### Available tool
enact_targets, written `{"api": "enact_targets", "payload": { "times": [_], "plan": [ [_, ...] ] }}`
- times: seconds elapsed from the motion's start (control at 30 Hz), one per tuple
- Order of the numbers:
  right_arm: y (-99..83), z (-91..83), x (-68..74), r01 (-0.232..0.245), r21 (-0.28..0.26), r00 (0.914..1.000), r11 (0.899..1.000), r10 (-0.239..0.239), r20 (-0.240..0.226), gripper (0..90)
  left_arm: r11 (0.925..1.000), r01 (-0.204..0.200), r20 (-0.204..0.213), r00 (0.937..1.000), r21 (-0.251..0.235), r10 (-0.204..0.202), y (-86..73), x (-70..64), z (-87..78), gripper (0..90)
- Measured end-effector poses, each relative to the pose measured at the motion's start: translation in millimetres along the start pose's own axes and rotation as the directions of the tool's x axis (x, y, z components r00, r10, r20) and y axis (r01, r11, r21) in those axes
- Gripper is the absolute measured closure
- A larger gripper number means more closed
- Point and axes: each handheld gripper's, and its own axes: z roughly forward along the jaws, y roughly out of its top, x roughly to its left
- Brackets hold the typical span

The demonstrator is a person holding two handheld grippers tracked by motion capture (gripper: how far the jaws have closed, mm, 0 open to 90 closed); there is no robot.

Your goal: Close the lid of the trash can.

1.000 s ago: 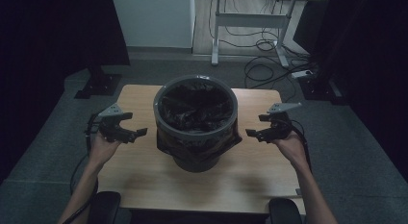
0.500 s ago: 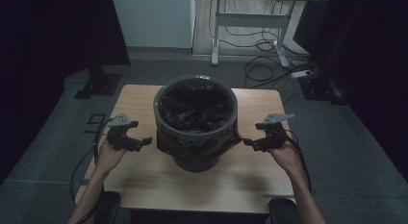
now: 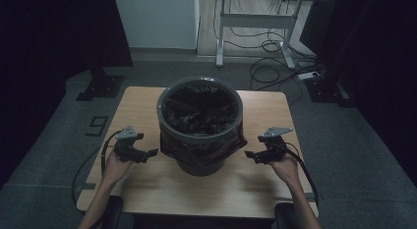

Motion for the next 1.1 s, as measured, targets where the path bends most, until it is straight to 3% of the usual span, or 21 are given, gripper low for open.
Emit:
{"api": "enact_targets", "payload": {
  "times": [0.3, 0.73, 0.87, 1.1],
  "plan": [
    [-22.9, 16.3, 2.7, -0.018, 0.031, 0.9998, 0.999, 0.018, 0.001, 10.8, 0.9992, 0.039, 0.003, 0.9992, 0.011, -0.039, -18.8, 1.7, 11.9, 0.0],
    [-49.7, 33.0, 2.8, -0.051, 0.07, 0.9987, 0.996, 0.051, 0.009, 10.9, 0.9947, 0.013, -0.016, 0.9998, 0.101, -0.012, -29.8, -1.9, 30.0, 0.0],
    [-54.0, 37.6, 4.0, -0.039, 0.096, 0.9991, 0.995, 0.037, 0.022, 10.9, 0.988, -0.001, -0.017, 0.9999, 0.154, 0.003, -32.5, -4.6, 37.8, 0.0],
    [-57.4, 45.0, 11.2, -0.003, 0.105, 0.9994, 0.995, 0.0, 0.036, 10.7, 0.9678, -0.062, -0.039, 0.9965, 0.244, 0.073, -32.3, -12.3, 48.1, 0.0]
  ]
}}
